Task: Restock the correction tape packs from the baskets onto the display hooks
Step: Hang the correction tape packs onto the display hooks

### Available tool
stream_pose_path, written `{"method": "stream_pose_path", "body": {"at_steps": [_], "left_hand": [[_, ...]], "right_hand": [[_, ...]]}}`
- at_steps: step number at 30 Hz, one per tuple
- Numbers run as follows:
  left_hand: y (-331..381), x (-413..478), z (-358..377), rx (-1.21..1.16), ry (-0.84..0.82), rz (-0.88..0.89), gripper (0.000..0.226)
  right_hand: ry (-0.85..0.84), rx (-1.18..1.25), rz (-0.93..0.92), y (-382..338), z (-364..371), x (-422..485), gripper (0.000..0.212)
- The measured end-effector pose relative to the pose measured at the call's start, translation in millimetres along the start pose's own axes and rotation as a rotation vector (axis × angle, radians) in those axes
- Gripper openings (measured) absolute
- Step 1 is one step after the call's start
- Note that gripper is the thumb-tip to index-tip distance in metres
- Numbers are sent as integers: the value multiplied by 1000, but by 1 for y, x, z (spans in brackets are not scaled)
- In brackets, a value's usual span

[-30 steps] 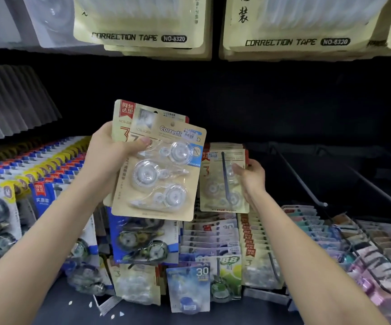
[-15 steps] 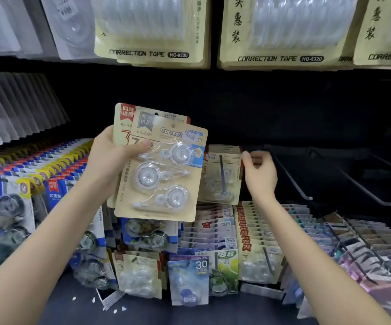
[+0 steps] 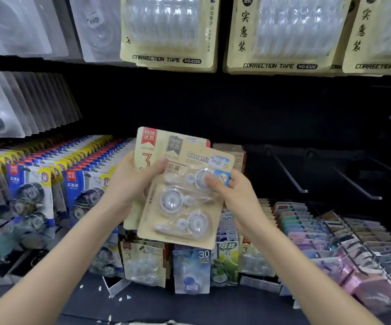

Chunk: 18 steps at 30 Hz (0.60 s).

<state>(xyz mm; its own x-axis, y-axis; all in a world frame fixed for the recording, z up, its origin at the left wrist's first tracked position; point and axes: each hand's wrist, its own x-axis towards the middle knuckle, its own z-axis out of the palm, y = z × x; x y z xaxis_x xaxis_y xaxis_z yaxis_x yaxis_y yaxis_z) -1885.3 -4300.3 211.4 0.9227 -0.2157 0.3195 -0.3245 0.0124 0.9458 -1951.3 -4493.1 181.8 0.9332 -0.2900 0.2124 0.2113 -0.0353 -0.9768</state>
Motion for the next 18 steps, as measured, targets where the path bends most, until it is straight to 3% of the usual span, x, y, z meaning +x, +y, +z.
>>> {"method": "stream_pose_path", "body": {"at_steps": [3, 7, 11, 18], "left_hand": [[-13, -4, -2, 81, -15, -3, 50], [-27, 2, -9, 112, 46, -14, 33], [-29, 11, -9, 114, 116, 1, 18], [-29, 26, -6, 161, 137, 21, 15]], "right_hand": [[25, 74, 78, 17, -23, -9, 37], [115, -3, 108, 31, -69, -12, 27], [96, -198, 57, 33, -87, -10, 23], [103, -386, -62, 26, -79, -1, 18]]}}
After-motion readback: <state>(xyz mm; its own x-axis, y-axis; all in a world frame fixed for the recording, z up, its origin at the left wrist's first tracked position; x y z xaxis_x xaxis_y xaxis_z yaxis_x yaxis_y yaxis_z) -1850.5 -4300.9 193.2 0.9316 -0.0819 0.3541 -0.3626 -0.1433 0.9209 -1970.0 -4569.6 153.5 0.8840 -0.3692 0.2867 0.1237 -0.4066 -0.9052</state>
